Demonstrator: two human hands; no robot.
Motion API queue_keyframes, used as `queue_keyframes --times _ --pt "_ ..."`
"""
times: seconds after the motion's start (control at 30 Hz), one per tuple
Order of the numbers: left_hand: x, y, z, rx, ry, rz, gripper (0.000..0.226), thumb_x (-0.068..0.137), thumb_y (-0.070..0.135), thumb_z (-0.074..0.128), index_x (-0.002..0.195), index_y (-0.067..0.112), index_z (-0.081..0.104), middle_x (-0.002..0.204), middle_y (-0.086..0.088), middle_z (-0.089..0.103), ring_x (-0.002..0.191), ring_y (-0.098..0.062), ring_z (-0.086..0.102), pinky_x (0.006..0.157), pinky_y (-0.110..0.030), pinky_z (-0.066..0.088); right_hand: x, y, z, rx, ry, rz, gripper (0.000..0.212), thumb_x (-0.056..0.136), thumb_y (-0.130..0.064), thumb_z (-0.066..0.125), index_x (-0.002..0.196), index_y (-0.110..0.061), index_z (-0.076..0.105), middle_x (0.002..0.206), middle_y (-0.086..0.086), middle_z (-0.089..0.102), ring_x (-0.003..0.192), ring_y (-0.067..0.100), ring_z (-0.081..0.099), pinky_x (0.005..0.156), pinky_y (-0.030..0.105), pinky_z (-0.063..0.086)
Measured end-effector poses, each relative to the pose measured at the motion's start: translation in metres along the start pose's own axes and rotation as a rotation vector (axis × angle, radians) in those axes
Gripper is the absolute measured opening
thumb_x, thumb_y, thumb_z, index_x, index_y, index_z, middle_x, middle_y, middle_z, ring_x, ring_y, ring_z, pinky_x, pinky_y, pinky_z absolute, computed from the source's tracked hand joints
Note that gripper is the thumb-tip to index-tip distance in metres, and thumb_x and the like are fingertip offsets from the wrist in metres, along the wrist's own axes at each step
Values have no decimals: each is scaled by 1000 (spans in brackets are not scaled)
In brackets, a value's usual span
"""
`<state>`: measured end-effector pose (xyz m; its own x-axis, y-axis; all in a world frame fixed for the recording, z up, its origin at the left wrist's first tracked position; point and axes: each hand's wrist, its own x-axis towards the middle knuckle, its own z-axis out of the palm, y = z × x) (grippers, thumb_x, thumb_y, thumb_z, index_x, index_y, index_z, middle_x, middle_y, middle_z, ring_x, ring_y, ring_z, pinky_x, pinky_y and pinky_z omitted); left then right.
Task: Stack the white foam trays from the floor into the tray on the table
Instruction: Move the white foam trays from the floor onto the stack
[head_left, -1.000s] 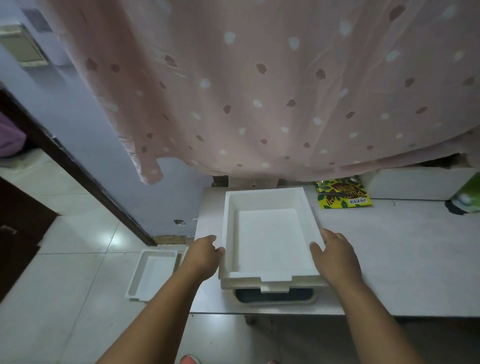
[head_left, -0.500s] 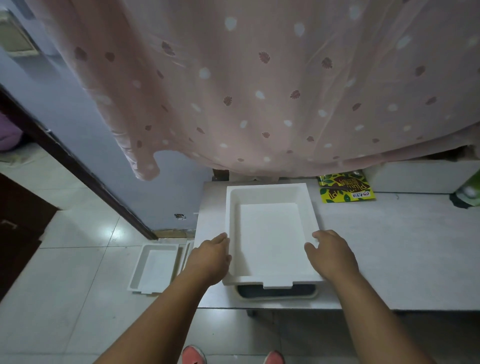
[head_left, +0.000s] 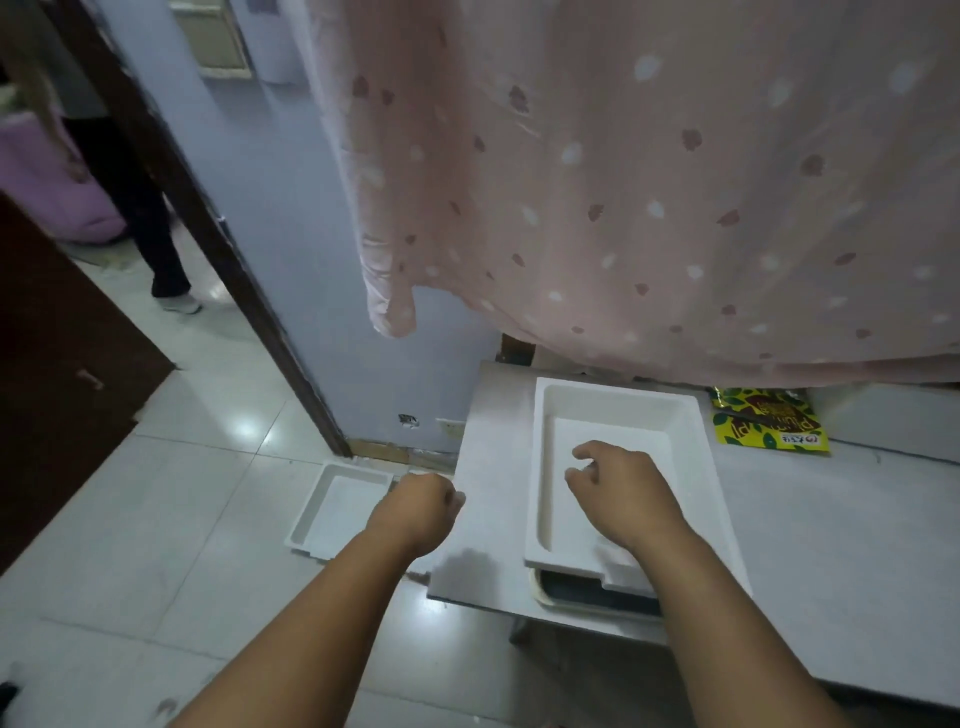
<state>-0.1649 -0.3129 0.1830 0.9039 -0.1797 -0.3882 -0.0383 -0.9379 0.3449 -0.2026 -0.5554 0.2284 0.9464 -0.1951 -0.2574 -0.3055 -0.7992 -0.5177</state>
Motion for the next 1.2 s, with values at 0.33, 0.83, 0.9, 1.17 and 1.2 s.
queue_keyframes --times 0.33,0.83,0.9,1.17,1.2 --pt "-35 -214 -76 -178 29 -178 41 94 39 50 65 11 60 77 -12 73 73 -30 69 68 -37 57 -9 -193 120 83 -183 -193 59 95 -11 53 146 -39 42 111 -2 65 91 14 65 79 25 53" --pt "14 -339 -107 -403 74 -168 47 99 40 47 85 2 70 82 -11 74 79 -26 71 78 -42 57 14 -262 231 81 -264 -32 59 96 -23 58 150 -33 36 133 -6 58 99 13 59 84 27 45" --pt "33 -335 -98 -417 -2 -186 43 100 39 48 91 6 72 88 -8 75 82 -25 71 82 -39 57 34 -254 243 109 -288 21 58 96 -26 59 150 -30 38 138 -5 55 112 16 57 89 28 44" --pt "106 -349 -56 -402 -220 -328 39 97 39 53 132 23 58 101 0 74 88 -17 70 71 -25 47 131 -223 314 377 -430 345 44 91 -26 59 135 -24 55 124 1 63 102 20 66 89 33 53" --pt "114 -351 -54 -403 -228 -341 39 97 38 53 133 23 58 102 0 73 90 -17 70 71 -25 46 140 -222 321 392 -437 367 43 90 -26 59 134 -24 56 122 1 64 102 20 65 87 31 52"
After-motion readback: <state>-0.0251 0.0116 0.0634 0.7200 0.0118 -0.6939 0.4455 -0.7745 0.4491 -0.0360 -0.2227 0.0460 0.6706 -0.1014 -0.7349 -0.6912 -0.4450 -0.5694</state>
